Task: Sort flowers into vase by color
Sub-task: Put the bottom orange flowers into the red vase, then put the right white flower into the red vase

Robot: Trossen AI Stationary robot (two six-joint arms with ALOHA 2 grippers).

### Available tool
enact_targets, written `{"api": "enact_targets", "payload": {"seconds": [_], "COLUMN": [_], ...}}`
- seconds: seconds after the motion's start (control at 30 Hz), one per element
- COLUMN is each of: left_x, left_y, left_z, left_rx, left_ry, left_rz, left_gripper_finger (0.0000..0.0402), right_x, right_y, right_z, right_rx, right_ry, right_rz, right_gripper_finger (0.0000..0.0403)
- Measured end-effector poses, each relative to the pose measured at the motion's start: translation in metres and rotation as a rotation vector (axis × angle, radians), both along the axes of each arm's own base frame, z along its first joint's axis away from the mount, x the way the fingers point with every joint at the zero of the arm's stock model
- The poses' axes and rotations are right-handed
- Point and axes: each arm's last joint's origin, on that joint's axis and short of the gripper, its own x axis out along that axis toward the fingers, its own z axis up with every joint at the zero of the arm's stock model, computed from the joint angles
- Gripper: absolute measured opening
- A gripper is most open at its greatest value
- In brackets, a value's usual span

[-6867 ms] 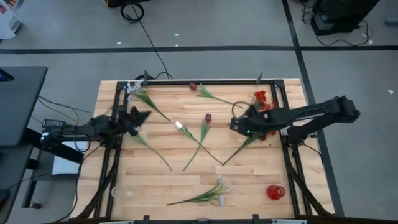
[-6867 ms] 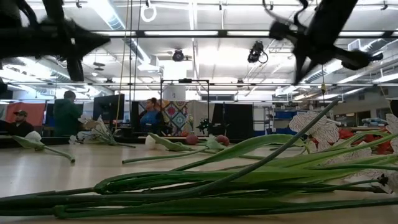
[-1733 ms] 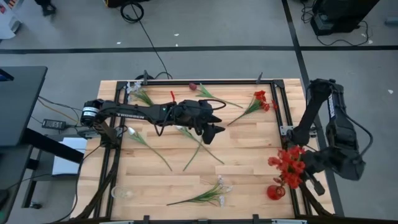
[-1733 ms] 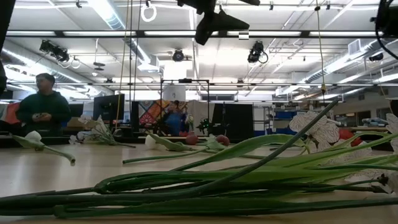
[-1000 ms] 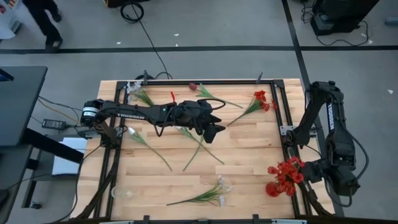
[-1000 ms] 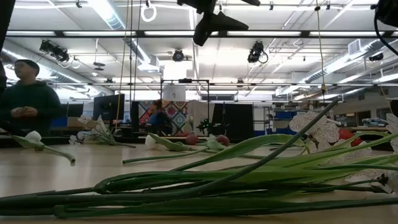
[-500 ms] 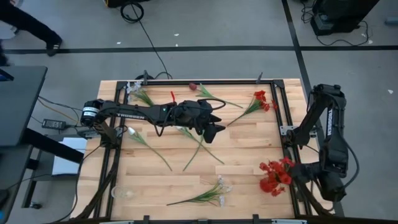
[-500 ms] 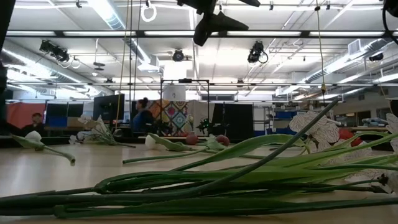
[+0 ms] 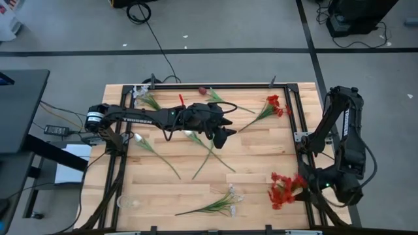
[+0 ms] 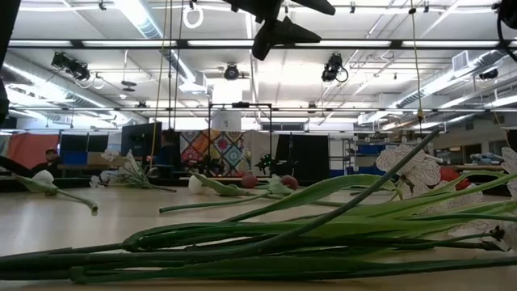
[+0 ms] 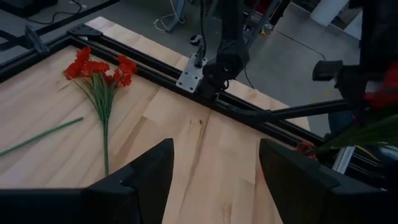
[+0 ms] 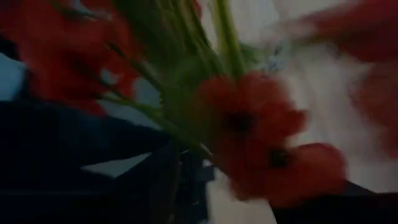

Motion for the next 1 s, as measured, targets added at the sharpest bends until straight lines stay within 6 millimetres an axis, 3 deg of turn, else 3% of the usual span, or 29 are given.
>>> {"api": "enact_targets", "payload": {"seconds": [0.13, 0.43, 0.6, 0.87, 1.0], "left_x": [-0.001, -0.012, -0.022, -0.044, -0.050], "left_y": [0.000, 0.002, 0.001, 0.015, 0.021], "left_z": [-0.002, -0.022, -0.033, -0.043, -0.062], "left_rx": [-0.017, -0.104, -0.148, -0.303, -0.389], "left_ry": [0.024, 0.255, 0.405, 0.633, 0.670], "left_rz": [0.003, 0.054, 0.089, 0.169, 0.270], "left_gripper_finger": [0.0243, 0.0243, 0.0243, 0.0241, 0.0232], "right_x": [-0.006, -0.017, -0.018, -0.019, -0.021], "right_y": [-0.009, -0.042, -0.057, -0.091, -0.108], "right_z": [0.012, 0.018, 0.028, 0.053, 0.065], "right_rx": [0.139, 0.250, 0.316, 0.400, 0.405], "right_ry": [0.128, 0.292, 0.163, -0.263, -0.426], "right_rz": [-0.018, -0.168, -0.240, -0.437, -0.530], "right_gripper_finger": [0.0226, 0.0211, 0.0204, 0.0201, 0.0201]}}
